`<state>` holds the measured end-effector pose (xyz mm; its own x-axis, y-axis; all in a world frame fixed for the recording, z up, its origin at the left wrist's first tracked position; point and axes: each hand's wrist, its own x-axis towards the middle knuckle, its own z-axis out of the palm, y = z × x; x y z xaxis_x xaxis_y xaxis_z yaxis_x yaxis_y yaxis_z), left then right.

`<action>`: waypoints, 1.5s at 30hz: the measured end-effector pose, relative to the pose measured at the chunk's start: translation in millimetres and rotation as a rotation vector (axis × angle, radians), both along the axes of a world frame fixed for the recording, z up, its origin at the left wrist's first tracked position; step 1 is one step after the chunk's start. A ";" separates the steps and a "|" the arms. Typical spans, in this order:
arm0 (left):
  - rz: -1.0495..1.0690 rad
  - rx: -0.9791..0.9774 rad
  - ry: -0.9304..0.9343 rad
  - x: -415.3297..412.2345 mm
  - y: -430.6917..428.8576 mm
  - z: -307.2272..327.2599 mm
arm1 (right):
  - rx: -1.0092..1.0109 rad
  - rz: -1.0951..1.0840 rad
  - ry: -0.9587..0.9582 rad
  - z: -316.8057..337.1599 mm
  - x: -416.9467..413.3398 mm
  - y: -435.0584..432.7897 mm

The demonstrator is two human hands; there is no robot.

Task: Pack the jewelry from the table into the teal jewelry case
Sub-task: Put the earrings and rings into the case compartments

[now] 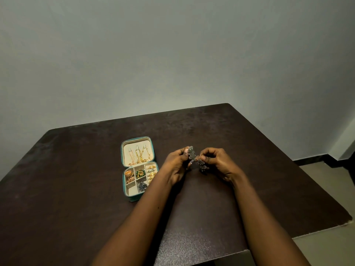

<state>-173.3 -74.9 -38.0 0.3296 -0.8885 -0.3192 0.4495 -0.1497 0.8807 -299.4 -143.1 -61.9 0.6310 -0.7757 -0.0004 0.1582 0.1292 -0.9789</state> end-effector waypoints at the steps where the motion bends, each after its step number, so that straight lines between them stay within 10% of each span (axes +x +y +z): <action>1: 0.004 0.012 0.011 0.8 0.0 0.7 | -0.015 0.007 0.022 0.1 -0.1 0.1; 24: 0.022 0.014 -0.101 15.9 11.9 17.5 | -0.133 -0.136 0.028 9.3 18.6 4.9; 45: 0.029 -0.092 0.162 45.0 51.9 36.3 | 0.401 0.031 -0.267 41.6 63.5 53.6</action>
<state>-128.2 -23.0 -1.7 0.3060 -0.9074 -0.2881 0.5896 -0.0570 0.8057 -235.9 -89.5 -20.3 0.6726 -0.7284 -0.1306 0.3875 0.4970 -0.7765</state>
